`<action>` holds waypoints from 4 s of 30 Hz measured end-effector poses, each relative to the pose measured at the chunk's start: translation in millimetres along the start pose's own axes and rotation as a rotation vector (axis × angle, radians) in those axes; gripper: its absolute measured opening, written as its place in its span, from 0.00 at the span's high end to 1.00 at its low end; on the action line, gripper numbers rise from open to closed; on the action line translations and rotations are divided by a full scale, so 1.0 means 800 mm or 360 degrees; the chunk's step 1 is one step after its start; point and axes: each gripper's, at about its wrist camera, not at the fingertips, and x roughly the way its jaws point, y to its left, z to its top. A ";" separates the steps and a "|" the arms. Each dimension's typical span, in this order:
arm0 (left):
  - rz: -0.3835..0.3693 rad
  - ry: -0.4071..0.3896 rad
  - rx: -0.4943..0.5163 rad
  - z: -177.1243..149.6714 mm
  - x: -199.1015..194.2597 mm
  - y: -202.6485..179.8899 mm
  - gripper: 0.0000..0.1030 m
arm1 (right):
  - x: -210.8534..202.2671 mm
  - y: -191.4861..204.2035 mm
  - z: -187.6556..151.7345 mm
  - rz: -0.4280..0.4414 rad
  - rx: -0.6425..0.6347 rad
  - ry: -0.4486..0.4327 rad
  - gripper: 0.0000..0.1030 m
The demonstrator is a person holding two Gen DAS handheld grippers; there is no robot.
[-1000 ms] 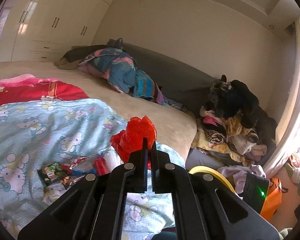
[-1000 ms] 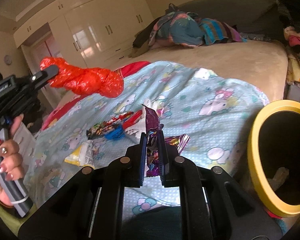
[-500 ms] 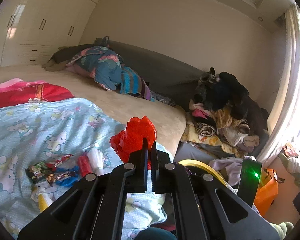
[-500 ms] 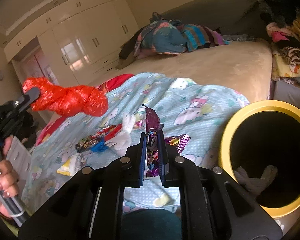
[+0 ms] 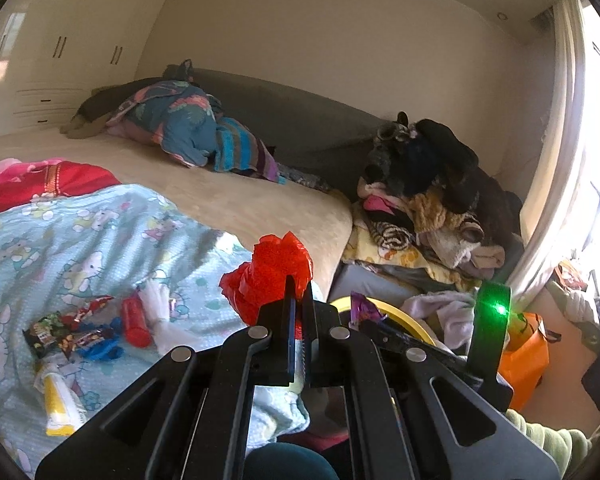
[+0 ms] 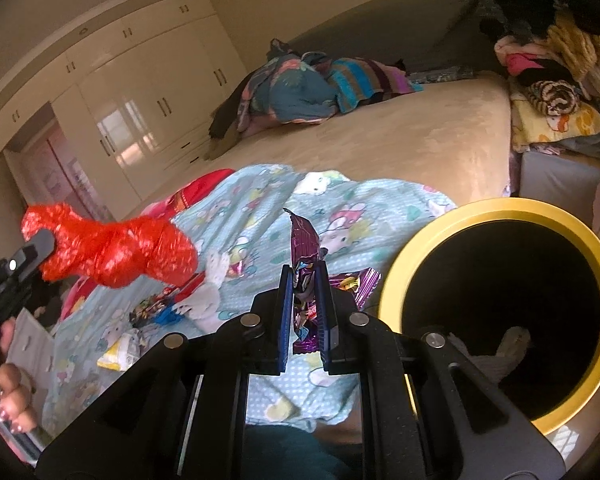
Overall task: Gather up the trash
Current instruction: 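Carry the red bag with the left gripper and purple wrapper with the right over the bin, then open both grippers to drop the red bag and purple wrapper into the bin, then move both tools back toward the remaining trash on the blanket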
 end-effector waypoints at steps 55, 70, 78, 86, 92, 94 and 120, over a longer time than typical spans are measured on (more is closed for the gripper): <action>-0.0382 0.0501 0.0240 -0.095 0.165 -0.140 0.98 | -0.025 -0.186 -0.004 -0.0384 0.0441 -0.0062 0.92; -0.0233 0.0634 0.0148 -0.118 0.203 -0.105 0.54 | -0.011 -0.202 -0.019 -0.0500 0.0511 0.0026 0.55; -0.0139 0.0513 0.0059 -0.093 0.169 -0.074 0.48 | 0.023 -0.183 -0.032 -0.0405 0.0498 0.0265 0.43; -0.0025 0.0319 -0.0037 -0.049 0.119 -0.031 0.46 | 0.056 -0.113 -0.045 -0.0244 0.0330 0.0401 0.39; 0.0039 0.0209 -0.0103 -0.026 0.084 0.000 0.46 | 0.059 -0.073 -0.049 -0.0163 0.0220 0.0413 0.37; 0.0052 0.0182 -0.0115 -0.022 0.075 0.007 0.46 | 0.060 -0.063 -0.049 -0.0142 0.0199 0.0406 0.37; 0.0484 0.0039 -0.0242 -0.003 -0.038 0.152 0.19 | 0.087 0.121 -0.040 0.0133 -0.0236 0.0373 0.34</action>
